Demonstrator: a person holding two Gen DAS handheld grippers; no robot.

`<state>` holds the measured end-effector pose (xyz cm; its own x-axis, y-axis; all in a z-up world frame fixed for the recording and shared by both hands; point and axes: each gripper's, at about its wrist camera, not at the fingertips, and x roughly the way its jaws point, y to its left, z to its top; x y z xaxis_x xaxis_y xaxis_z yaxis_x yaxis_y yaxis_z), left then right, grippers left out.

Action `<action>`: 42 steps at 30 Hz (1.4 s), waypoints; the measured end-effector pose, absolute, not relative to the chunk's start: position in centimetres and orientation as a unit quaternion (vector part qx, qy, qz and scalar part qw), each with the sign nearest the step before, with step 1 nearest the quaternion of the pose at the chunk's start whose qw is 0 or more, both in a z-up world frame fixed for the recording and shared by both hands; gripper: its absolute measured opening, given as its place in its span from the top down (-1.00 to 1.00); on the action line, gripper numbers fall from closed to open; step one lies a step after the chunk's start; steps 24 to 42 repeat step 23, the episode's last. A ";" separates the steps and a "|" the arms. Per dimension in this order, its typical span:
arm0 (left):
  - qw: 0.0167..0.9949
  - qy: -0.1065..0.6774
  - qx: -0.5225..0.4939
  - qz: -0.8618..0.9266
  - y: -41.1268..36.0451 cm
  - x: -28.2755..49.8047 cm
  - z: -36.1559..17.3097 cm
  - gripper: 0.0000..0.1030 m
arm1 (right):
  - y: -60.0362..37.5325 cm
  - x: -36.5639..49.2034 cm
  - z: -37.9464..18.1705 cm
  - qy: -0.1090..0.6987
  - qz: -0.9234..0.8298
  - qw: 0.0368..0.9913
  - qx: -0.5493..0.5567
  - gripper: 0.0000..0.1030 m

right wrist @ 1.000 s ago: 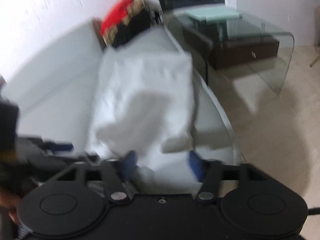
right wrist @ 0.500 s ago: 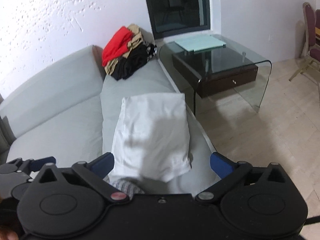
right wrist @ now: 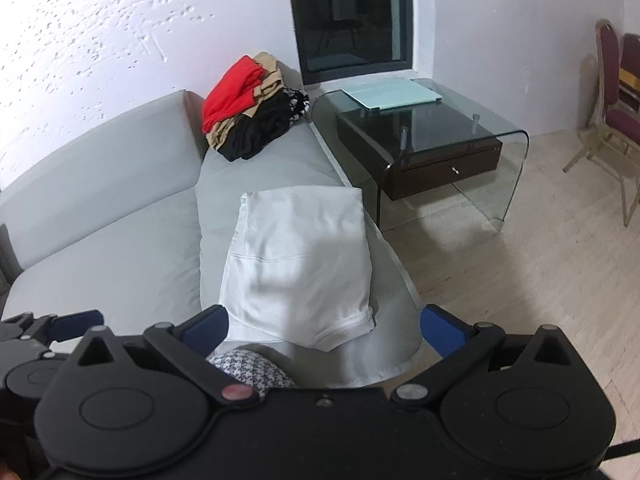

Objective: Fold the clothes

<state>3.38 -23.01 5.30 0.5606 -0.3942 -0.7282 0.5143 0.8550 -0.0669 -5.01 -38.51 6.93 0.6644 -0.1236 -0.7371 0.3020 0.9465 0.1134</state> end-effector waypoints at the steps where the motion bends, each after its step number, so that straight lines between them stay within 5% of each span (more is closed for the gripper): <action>1: 0.880 0.388 0.078 -0.262 -23.1 3.4 5.3 -0.99 | -38.4 -5.0 7.0 0.391 -0.117 0.906 0.113 -1.00; 42: 0.877 0.384 0.110 -0.266 -24.1 3.4 3.9 -0.99 | -38.8 -4.3 5.2 0.411 -0.117 0.896 0.124 -1.00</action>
